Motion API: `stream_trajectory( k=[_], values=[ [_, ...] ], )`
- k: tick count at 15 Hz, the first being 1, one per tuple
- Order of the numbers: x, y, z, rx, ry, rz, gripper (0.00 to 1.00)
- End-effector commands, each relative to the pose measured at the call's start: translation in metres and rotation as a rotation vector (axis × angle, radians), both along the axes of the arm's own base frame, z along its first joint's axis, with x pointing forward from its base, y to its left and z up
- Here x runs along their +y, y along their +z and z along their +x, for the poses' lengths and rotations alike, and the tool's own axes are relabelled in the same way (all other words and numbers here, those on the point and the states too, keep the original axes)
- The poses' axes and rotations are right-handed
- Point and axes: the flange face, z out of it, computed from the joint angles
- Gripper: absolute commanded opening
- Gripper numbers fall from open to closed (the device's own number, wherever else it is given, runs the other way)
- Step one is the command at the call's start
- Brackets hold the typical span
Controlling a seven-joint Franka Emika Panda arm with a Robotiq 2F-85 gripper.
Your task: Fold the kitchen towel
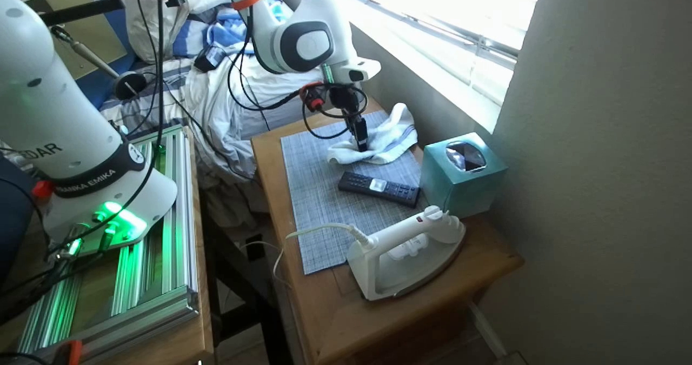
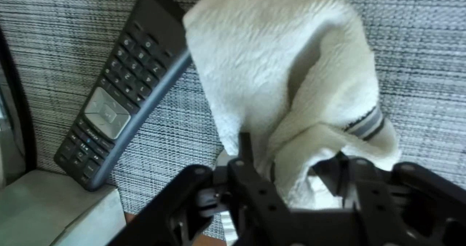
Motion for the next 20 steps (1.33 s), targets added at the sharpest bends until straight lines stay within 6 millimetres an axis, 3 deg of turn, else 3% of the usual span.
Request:
stream_trajectory(
  k=[1, 4, 8, 10, 12, 14, 17, 20],
  values=[
    [-0.019, 0.038, -0.006, -0.048, -0.033, 0.169, 0.77],
    [-0.038, 0.065, -0.028, -0.094, -0.089, 0.278, 0.98],
    [-0.041, 0.086, -0.069, -0.039, -0.15, 0.425, 1.0],
    [-0.043, 0.088, -0.079, -0.036, -0.237, 0.495, 1.0],
    [-0.054, 0.089, -0.101, -0.121, -0.359, 0.494, 1.0],
    [-0.044, 0.085, -0.088, -0.099, -0.315, 0.509, 1.0],
    [-0.046, 0.085, -0.091, -0.101, -0.312, 0.51, 1.0],
    [-0.058, 0.077, -0.082, -0.223, -0.492, 0.466, 1.0]
  ],
)
